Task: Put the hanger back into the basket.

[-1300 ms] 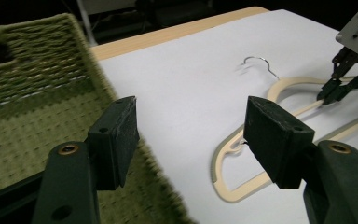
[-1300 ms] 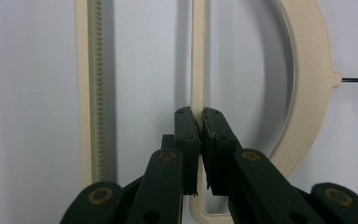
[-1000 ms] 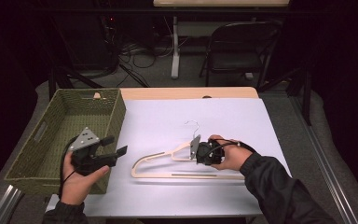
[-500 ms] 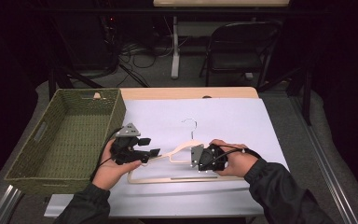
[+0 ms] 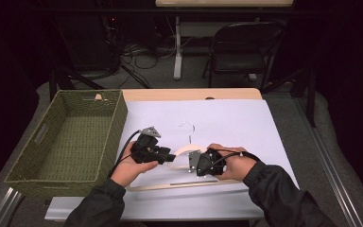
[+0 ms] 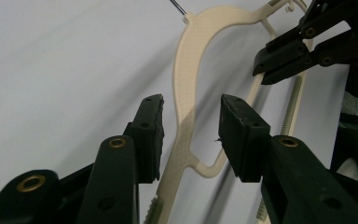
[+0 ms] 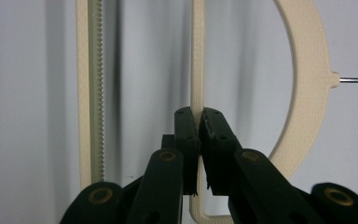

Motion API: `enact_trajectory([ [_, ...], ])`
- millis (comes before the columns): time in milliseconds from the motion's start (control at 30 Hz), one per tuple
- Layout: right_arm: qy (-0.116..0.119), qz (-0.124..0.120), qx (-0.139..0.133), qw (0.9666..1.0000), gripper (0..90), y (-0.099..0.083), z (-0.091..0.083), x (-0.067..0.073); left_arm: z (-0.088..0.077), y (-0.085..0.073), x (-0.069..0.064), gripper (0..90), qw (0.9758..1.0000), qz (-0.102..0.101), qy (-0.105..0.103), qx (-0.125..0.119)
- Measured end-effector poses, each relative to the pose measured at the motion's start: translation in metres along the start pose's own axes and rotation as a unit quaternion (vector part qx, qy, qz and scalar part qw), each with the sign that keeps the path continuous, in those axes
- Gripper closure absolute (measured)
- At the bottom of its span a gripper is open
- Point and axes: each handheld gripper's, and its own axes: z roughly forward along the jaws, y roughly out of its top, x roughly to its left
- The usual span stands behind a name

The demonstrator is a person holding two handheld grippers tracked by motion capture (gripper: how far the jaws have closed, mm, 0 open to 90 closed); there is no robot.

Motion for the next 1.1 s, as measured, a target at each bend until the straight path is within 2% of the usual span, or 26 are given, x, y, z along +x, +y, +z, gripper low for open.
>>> enact_trajectory([
  [133, -0.006, -0.005, -0.005, 1.0, 85.4, 0.001, 0.0, 0.001, 0.01, 0.0, 0.003, 63.2, 0.9997, -0.012, -0.016, 0.017],
  [167, -0.007, -0.006, -0.005, 0.9999, 85.4, 0.002, 0.001, 0.001, 0.012, 0.0, 0.003, 64.1, 0.9996, -0.011, -0.01, 0.023],
  [233, -0.009, -0.008, -0.003, 0.9999, 85.4, 0.002, 0.001, 0.001, 0.015, 0.0, 0.005, 67.6, 0.9993, -0.014, -0.02, 0.03],
  [433, -0.007, -0.016, 0.003, 0.9998, 85.3, 0.004, 0.002, 0.003, 0.018, -0.001, 0.01, 74.3, 0.9985, -0.026, -0.026, 0.04],
  [500, -0.004, -0.017, 0.006, 0.9998, 85.3, 0.004, 0.002, 0.003, 0.018, -0.001, 0.009, 77.4, 0.9986, -0.024, -0.015, 0.045],
  [600, -0.005, -0.017, 0.004, 0.9998, 85.3, 0.004, 0.003, 0.003, 0.018, -0.002, 0.009, 78.4, 0.9987, -0.023, -0.013, 0.044],
  [700, -0.008, -0.016, -0.002, 0.9998, 85.2, 0.004, 0.004, 0.003, 0.016, -0.002, 0.007, 78.8, 0.9989, -0.013, -0.008, 0.045],
  [800, -0.008, -0.015, -0.003, 0.9998, 85.2, 0.004, 0.004, 0.003, 0.015, -0.002, 0.006, 79.2, 0.9991, -0.008, -0.011, 0.04],
  [933, -0.004, -0.013, 0.001, 0.9999, 85.1, 0.004, 0.004, 0.002, 0.012, -0.002, 0.003, 79.7, 0.9994, -0.006, -0.006, 0.034],
  [967, -0.001, -0.01, 0.0, 0.9999, 84.9, 0.004, 0.006, 0.001, 0.011, -0.002, 0.004, 80.0, 0.9993, -0.003, -0.018, 0.031],
  [1000, -0.001, -0.01, 0.0, 0.9999, 84.9, 0.004, 0.006, 0.001, 0.011, -0.002, 0.004, 80.1, 0.9993, -0.003, -0.018, 0.031],
  [1100, 0.006, 0.003, 0.003, 1.0, 84.3, 0.004, 0.01, 0.001, 0.011, -0.002, 0.002, 80.4, 0.9993, 0.005, -0.015, 0.034],
])
